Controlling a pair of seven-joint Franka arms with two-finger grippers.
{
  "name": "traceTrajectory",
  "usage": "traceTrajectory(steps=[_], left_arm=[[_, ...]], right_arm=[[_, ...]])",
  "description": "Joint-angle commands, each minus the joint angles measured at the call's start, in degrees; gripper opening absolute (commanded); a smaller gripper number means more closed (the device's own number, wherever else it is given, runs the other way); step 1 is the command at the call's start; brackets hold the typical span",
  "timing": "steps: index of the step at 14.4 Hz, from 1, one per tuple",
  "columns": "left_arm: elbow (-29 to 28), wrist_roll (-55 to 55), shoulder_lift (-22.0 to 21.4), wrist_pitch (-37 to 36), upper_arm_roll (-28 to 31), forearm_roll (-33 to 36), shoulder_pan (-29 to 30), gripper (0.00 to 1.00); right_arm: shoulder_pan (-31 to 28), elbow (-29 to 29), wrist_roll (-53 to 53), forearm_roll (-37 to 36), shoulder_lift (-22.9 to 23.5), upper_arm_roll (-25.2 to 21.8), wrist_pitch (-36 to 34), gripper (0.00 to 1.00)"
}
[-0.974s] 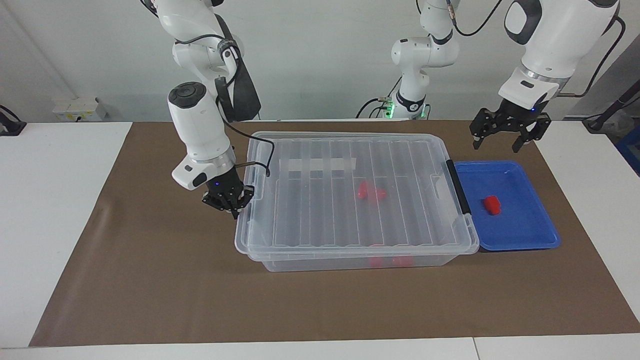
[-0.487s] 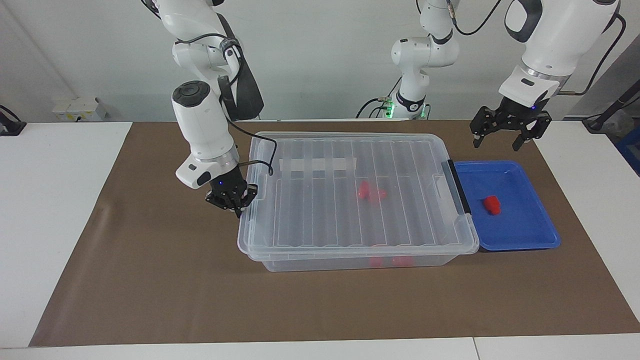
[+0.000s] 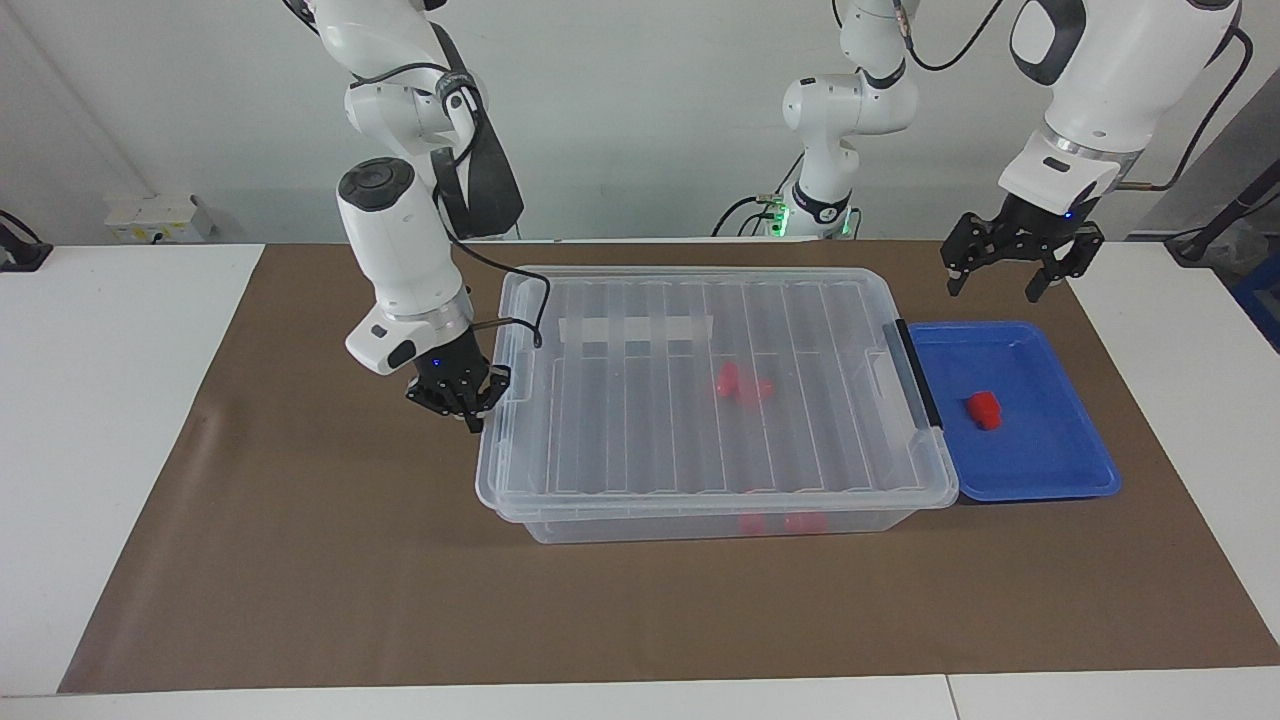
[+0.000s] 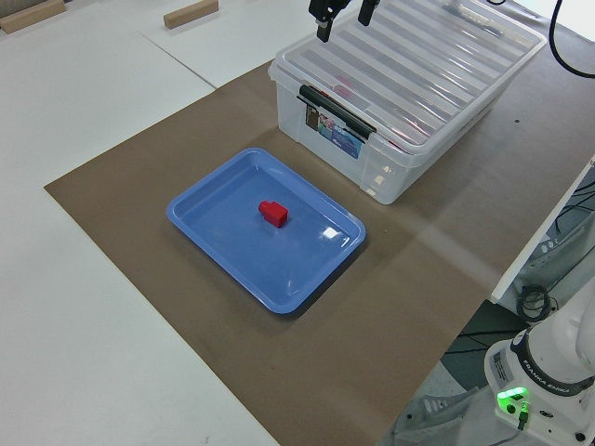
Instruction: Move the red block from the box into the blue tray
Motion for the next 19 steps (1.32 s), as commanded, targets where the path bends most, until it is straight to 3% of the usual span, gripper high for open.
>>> traceTrajectory(steps=[1,3,5,6,9,16,19], left_arm=[[-0.5,0.1,-0.9,-0.4,0.9,0.1,-0.5,1.0],[0.0,0.2,-0.9,-0.7,1.0,0.0,-0.5,1.0],[-0.3,0.0,-0.9,-0.8,0.8,0.1,-0.6,1.0],[-0.5,0.0,-1.0,-0.6,0.8,0.1,-0.9,1.0],[-1.0,0.1,-1.4,-0.4,0.8,0.1,-0.5,1.0],[-1.0,0.1,-1.6,-1.0,0.9,0.1,-0.5,1.0],[-1.0,0.1,-1.6,-1.0,0.9,0.1,-0.5,1.0]], right_arm=[[-2.6,-1.3,1.4,0.7,-3.8,0.3,-4.1,0.0],[-4.5,-1.4,1.4,0.0,-5.9,0.2,-7.1,0.71],[-6.8,-1.4,1.4,-0.1,-8.4,0.2,-10.9,0.93],[-7.5,-1.4,1.4,-0.1,-9.6,0.2,-12.7,0.97],[-8.8,0.4,0.7,-0.8,-11.9,-0.1,-19.0,0.99],[-13.1,13.9,0.1,-2.1,-10.7,-0.4,-34.1,1.0],[-12.6,12.9,-0.4,-2.5,-11.7,-0.4,-36.0,1.0]])
